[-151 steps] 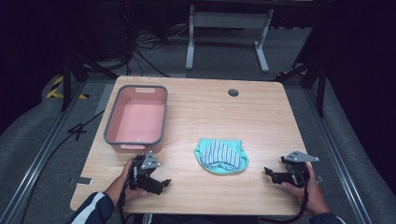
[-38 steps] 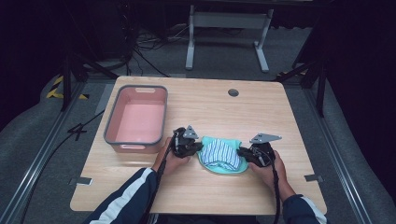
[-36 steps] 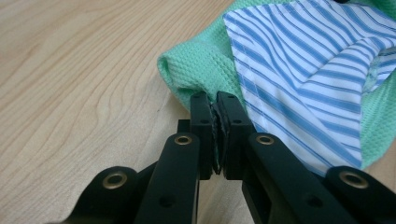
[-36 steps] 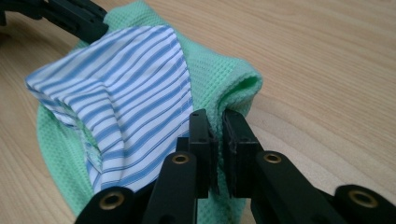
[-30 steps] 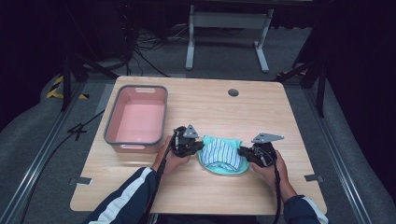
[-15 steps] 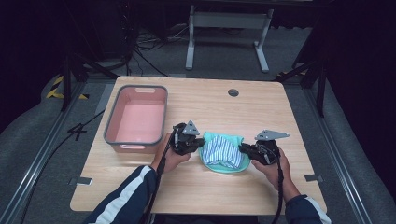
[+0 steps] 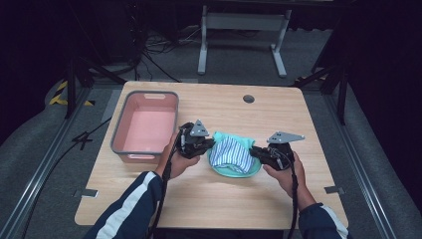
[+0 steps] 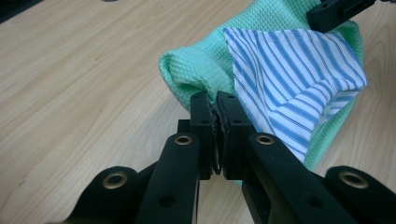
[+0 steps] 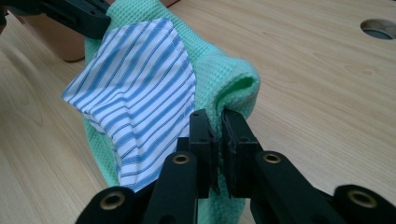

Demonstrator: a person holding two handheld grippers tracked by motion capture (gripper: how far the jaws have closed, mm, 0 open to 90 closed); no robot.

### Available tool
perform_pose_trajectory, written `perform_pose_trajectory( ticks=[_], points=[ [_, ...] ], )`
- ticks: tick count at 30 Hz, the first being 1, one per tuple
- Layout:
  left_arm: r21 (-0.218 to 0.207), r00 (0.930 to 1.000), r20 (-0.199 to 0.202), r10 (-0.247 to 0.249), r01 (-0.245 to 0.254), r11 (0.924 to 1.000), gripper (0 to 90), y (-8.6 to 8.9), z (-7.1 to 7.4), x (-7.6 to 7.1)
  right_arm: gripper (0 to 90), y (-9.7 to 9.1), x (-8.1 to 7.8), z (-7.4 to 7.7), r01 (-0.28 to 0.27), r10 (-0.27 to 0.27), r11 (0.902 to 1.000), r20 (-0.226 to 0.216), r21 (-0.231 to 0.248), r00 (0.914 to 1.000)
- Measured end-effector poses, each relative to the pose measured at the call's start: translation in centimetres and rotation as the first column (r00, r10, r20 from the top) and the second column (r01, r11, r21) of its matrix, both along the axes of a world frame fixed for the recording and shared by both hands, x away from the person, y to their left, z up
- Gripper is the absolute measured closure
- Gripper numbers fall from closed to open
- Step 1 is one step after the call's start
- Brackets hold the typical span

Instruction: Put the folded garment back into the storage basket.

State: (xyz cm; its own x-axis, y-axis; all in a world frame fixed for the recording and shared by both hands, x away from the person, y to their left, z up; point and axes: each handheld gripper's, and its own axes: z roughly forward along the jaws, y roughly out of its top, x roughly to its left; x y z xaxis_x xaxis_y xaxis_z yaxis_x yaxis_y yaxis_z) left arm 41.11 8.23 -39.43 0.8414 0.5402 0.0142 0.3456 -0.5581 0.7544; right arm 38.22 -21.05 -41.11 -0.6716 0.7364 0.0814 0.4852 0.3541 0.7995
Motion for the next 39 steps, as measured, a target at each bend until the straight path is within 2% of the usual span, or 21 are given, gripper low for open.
perform_pose_trajectory(
  ticks=[11, 12, 13, 14, 19, 24, 28, 30, 35, 39],
  points=[
    [-0.021, 0.9990, 0.026, 0.037, -0.036, 0.9991, 86.0, 1.2, 1.6, 0.2, 83.5, 1.2, 0.6, 1.8, 0.001, 0.000, 1.0000, 0.026, -0.003, 0.9996],
    [-0.015, 0.9984, 0.041, 0.040, -0.039, 0.9991, 86.0, 1.3, 1.8, 0.3, 83.5, 1.3, 0.7, 2.0, 0.001, -0.001, 1.0000, 0.033, -0.005, 0.9995],
    [-0.017, 0.9986, 0.034, 0.041, -0.041, 0.9990, 86.0, 1.4, 1.9, 0.2, 83.5, 1.5, 0.8, 2.2, 0.001, -0.001, 1.0000, 0.031, -0.004, 0.9995],
    [-0.011, 0.9977, 0.048, 0.047, -0.047, 0.9988, 86.0, 1.6, 2.1, 0.3, 83.5, 1.7, 0.8, 2.4, -0.002, 0.002, 1.0000, 0.034, -0.002, 0.9994],
    [-0.021, 0.9965, 0.053, 0.064, -0.063, 0.9978, 86.0, 2.6, 3.0, 0.3, 83.5, 2.6, 1.3, 3.2, -0.010, 0.010, 1.0000, 0.043, 0.001, 0.9990],
    [-0.004, 0.9939, 0.082, 0.074, -0.074, 0.9972, 86.1, 3.8, 3.8, 0.4, 83.4, 4.1, 1.9, 4.1, -0.024, 0.024, 0.9997, 0.054, -0.002, 0.9983],
    [-0.019, 0.9929, 0.081, 0.088, -0.086, 0.9961, 86.0, 4.5, 4.1, 0.4, 83.4, 5.1, 2.2, 4.5, -0.028, 0.029, 0.9996, 0.061, -0.001, 0.9977],
    [-0.025, 0.9908, 0.087, 0.103, -0.102, 0.9945, 86.0, 5.5, 4.4, 0.4, 83.4, 5.7, 2.5, 4.8, -0.032, 0.032, 0.9995, 0.065, -0.001, 0.9974],
    [-0.021, 0.9865, 0.106, 0.125, -0.123, 0.9921, 86.0, 7.1, 5.0, 0.4, 83.4, 7.2, 2.9, 5.4, -0.046, 0.046, 0.9989, 0.068, 0.004, 0.9967],
    [-0.014, 0.9853, 0.106, 0.134, -0.134, 0.9909, 86.1, 7.9, 5.4, 0.3, 83.4, 8.3, 3.1, 6.0, -0.060, 0.060, 0.9982, 0.077, 0.001, 0.9952]
  ],
)
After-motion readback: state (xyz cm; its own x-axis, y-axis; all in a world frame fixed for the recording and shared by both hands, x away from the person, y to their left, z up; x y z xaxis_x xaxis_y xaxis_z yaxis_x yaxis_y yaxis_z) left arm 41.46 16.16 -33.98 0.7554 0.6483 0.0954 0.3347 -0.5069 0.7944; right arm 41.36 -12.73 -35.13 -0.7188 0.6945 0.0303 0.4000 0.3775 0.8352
